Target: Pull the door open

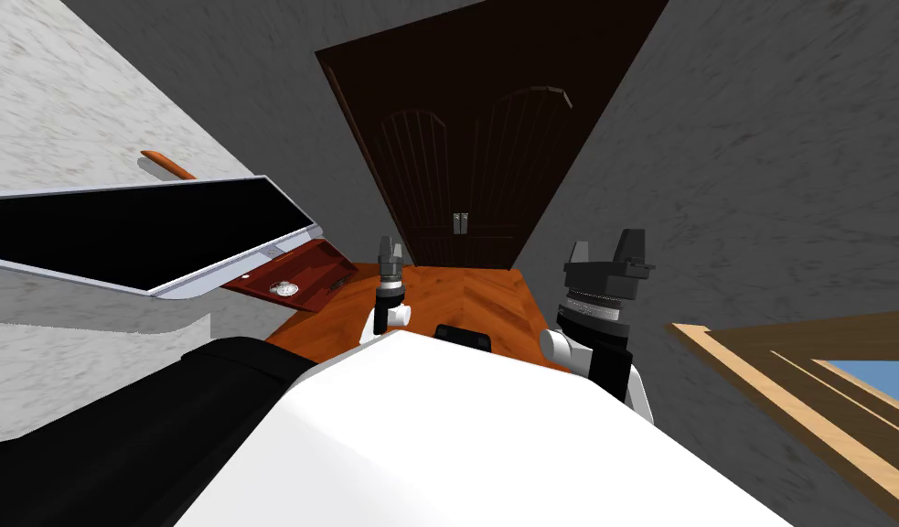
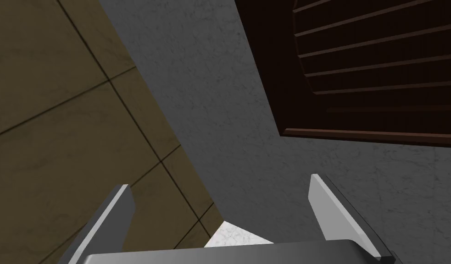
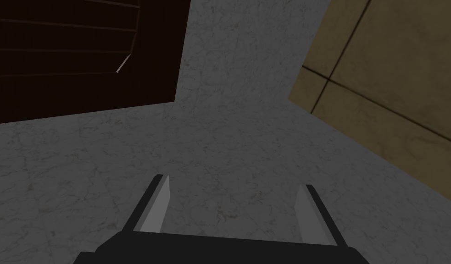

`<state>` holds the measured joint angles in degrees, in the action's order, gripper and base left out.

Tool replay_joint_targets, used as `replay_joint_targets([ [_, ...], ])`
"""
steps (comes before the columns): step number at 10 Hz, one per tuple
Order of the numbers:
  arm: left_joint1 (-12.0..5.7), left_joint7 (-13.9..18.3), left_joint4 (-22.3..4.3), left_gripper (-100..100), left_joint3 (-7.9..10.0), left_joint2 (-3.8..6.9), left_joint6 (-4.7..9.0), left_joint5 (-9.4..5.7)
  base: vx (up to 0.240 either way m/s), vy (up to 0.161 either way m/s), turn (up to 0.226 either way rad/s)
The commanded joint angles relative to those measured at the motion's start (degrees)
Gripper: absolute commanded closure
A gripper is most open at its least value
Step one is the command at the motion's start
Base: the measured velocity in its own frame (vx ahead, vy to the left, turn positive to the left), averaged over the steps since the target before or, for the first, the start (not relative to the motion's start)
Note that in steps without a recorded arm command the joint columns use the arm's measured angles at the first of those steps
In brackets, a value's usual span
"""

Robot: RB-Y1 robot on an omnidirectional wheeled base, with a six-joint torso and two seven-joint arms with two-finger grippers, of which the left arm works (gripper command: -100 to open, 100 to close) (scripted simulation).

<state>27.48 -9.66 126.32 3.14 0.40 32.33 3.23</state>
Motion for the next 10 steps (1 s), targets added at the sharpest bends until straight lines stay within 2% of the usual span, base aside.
replay_joint_targets([
  [1,-0.99,0.33,-1.91,-100,0.07,0.72,-0.54,-0.28,0.093,0.053,-0.032],
  [3,-1.66,0.56,-3.22,-100,0.12,1.16,-0.91,-0.48,0.165,-0.024,0.019],
  [7,-4.75,1.59,-9.16,-100,0.35,2.68,-2.59,-1.36,0.212,-0.026,0.001],
  [10,-6.06,2.03,-11.69,-100,0.44,3.15,-3.31,-1.73,0.126,-0.017,0.002],
])
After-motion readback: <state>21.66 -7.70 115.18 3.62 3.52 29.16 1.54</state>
